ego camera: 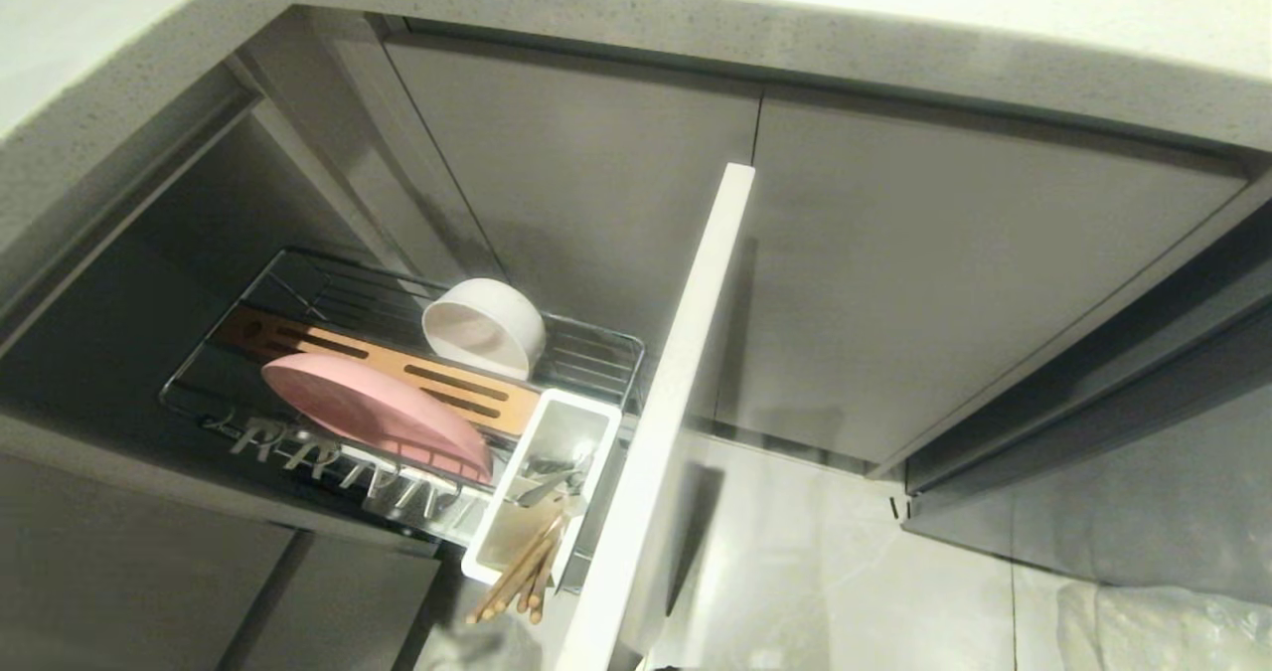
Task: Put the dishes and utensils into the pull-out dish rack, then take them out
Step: Take the plate out of the cupboard
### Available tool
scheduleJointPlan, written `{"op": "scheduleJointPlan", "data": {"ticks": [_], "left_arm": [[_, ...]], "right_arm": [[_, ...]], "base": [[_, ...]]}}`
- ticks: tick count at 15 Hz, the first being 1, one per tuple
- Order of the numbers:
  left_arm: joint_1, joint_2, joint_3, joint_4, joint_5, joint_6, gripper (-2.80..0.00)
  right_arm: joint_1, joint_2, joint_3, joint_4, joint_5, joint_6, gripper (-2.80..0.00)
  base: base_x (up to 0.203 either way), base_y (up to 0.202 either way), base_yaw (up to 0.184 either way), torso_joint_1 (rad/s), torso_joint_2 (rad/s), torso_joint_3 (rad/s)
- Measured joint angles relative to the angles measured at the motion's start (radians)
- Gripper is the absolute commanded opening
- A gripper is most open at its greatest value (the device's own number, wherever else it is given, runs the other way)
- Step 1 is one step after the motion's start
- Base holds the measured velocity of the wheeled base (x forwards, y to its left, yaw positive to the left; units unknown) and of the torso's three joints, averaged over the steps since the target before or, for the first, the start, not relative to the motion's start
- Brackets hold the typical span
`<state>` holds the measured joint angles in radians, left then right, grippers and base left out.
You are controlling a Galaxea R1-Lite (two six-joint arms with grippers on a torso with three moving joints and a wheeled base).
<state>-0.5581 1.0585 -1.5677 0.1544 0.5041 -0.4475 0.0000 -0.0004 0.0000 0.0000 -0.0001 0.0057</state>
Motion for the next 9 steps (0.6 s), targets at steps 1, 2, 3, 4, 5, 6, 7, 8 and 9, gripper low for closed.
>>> {"op": "scheduleJointPlan", "data": {"ticks": [1,2,3,4,5,6,7,8,9], "left_arm": [[-0.085,0.025,0.012,0.000,0.083,-0.005,-2.80],[-0.155,0.046,0.029,0.000,0.171,-0.017,-2.80],[-0.207,0.068,0.051,0.003,0.274,-0.044,-2.80],[-0.240,0.085,0.074,0.007,0.360,-0.074,-2.80],[-0.260,0.096,0.099,0.022,0.420,-0.093,-2.80],[-0.270,0.104,0.131,0.045,0.444,-0.115,-2.80],[-0.276,0.109,0.163,0.074,0.448,-0.162,-2.80],[-0.279,0.115,0.188,0.118,0.449,-0.227,-2.80],[-0.281,0.122,0.206,0.185,0.450,-0.305,-2.80]], "right_arm": [[0.000,0.000,0.000,0.000,0.000,0.000,-2.80],[0.000,0.000,0.000,0.000,0.000,0.000,-2.80],[0.000,0.000,0.000,0.000,0.000,0.000,-2.80],[0.000,0.000,0.000,0.000,0.000,0.000,-2.80],[0.000,0.000,0.000,0.000,0.000,0.000,-2.80],[0.000,0.000,0.000,0.000,0.000,0.000,-2.80],[0.000,0.000,0.000,0.000,0.000,0.000,-2.80],[0.000,0.000,0.000,0.000,0.000,0.000,-2.80],[0.000,0.000,0.000,0.000,0.000,0.000,-2.80]], "base": [[0.000,0.000,0.000,0.000,0.00,0.000],[0.000,0.000,0.000,0.000,0.00,0.000],[0.000,0.000,0.000,0.000,0.00,0.000],[0.000,0.000,0.000,0.000,0.00,0.000],[0.000,0.000,0.000,0.000,0.00,0.000],[0.000,0.000,0.000,0.000,0.00,0.000],[0.000,0.000,0.000,0.000,0.00,0.000],[0.000,0.000,0.000,0.000,0.00,0.000],[0.000,0.000,0.000,0.000,0.00,0.000]]}}
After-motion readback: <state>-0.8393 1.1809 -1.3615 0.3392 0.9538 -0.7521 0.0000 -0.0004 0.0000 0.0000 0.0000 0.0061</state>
